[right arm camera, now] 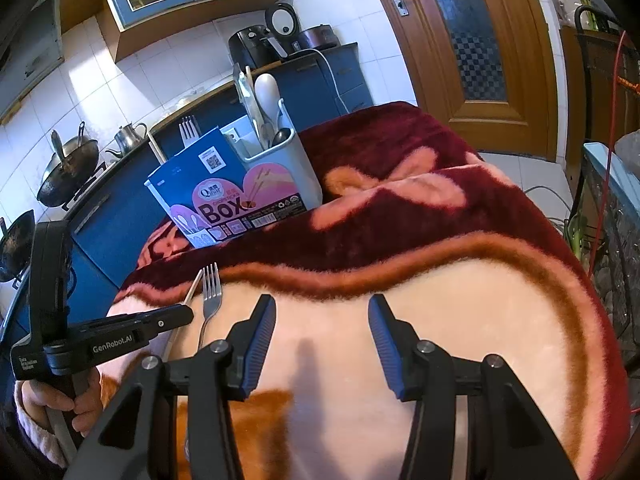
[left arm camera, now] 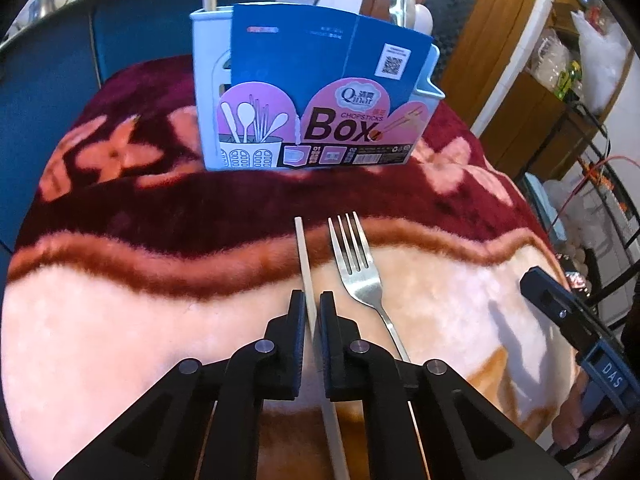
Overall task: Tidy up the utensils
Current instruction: 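Grasp the wooden chopstick with the left tool while the right tool grasps the metal fork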
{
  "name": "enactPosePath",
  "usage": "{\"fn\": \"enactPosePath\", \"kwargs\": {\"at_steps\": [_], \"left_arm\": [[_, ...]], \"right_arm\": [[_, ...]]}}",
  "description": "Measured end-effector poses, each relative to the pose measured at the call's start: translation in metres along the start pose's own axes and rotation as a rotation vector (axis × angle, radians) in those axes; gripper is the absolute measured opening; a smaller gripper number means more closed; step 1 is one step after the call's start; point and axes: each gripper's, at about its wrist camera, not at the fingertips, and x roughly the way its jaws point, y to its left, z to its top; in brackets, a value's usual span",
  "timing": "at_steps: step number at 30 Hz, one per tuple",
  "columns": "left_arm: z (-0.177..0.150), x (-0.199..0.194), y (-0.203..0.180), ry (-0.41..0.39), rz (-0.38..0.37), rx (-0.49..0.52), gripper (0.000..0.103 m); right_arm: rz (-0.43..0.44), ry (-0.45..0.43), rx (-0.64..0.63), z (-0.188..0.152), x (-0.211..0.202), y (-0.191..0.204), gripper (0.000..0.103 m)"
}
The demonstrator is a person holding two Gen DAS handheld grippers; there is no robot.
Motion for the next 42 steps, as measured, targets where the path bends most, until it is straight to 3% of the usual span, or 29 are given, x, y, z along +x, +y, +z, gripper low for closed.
{"fn": "enactPosePath", "kwargs": {"at_steps": [10, 21, 27, 31, 42], "left_arm": [[-0.009, -0.041, 0.024, -0.158, -0.068, -0.085, 0.004], [-0.021, -0.085, 0.047, -0.352, -0.022, -0.092, 0.004], [-0.030, -0.097, 0.068, -0.418, -0.006, -0.113, 0.004], [-0.034, -0.099, 0.079, -0.432, -0.016, -0.135, 0.004], [-0.041, -0.097, 0.097, -0.446, -0.044, -0.178, 0.004]], "right_arm": [[-0.002, 0.008, -0.059, 0.002, -0.002, 0.021, 0.052], [0.027, 0.124, -0.195, 0.000, 0.014, 0.070, 0.051], [0.018, 0.202, -0.257, -0.005, 0.029, 0.093, 0.028], [0.029, 0.272, -0.291, -0.008, 0.042, 0.108, 0.019], [0.002, 0.441, -0.305, 0.000, 0.078, 0.122, 0.011]]}}
